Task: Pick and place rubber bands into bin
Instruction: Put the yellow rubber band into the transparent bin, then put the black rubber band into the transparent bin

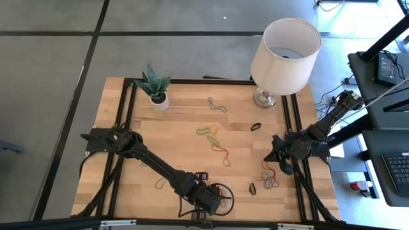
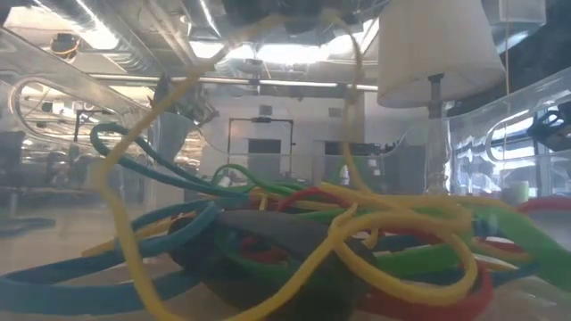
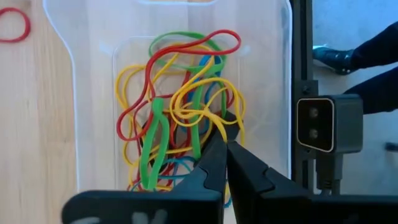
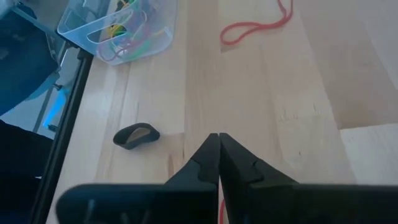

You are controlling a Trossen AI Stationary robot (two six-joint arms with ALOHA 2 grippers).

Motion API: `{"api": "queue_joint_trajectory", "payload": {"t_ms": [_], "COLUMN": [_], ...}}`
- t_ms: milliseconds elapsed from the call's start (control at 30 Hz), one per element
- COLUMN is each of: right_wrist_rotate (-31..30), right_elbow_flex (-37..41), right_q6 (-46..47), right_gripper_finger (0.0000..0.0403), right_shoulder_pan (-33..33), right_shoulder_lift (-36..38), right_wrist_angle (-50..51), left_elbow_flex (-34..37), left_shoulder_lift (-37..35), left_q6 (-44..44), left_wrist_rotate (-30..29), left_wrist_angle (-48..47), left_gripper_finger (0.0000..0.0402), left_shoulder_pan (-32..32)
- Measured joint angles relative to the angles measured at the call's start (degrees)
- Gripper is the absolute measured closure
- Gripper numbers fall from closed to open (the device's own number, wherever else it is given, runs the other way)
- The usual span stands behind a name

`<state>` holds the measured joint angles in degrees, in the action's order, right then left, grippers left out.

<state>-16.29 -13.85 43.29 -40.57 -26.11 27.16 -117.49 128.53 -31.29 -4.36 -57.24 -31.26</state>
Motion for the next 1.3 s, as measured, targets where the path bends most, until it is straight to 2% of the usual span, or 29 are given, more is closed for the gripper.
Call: {"api": "queue_joint_trajectory", "payload": {"t_ms": [100,200,367,533,700,800,900,1067,1200,1300], "right_wrist_rotate": [0.0,-0.01,-0.02,-0.04,-0.09,-0.11,-0.11,-0.86,-5.47,-7.63], "right_elbow_flex": [0.0,-0.01,-0.01,0.0,-0.02,-0.01,-0.02,-0.02,-0.02,-0.02], "right_q6": [0.05,0.06,-0.09,-0.34,-0.35,-0.08,0.78,1.49,4.46,3.35], "right_gripper_finger": [0.0396,0.0396,0.0396,0.0396,0.0396,0.0396,0.0396,0.0396,0.0395,0.0395], "right_shoulder_pan": [-0.01,0.0,-0.01,-0.01,-0.01,-0.01,-0.01,0.18,0.32,0.32], "right_shoulder_lift": [0.0,0.0,0.0,-0.01,-0.02,-0.02,-0.02,-0.02,-0.02,-0.02], "right_wrist_angle": [-0.02,0.0,0.02,0.1,0.11,0.05,-0.17,-0.33,-0.68,-1.89], "left_elbow_flex": [0.0,0.0,0.02,-0.73,-1.09,-1.15,-1.18,-1.18,1.58,4.63], "left_shoulder_lift": [0.0,0.75,0.87,-0.75,-3.81,-5.83,-6.97,-6.99,-7.08,-7.4], "left_q6": [-1.89,-3.09,-6.29,-6.54,-9.29,-8.74,-3.59,9.15,16.29,20.47], "left_wrist_rotate": [0.79,2.91,3.02,2.08,-2.92,-4.13,-4.98,-4.86,-3.62,-1.75], "left_wrist_angle": [-0.02,-0.37,-1.4,-1.32,-1.28,-1.53,-1.74,-1.98,-0.59,0.17], "left_gripper_finger": [0.0379,0.035,0.0299,0.0278,0.0299,0.034,0.0389,0.04,0.04,0.04], "left_shoulder_pan": [0.13,0.41,0.67,1.31,2.61,4.27,6.01,9.21,12.23,14.26]}}
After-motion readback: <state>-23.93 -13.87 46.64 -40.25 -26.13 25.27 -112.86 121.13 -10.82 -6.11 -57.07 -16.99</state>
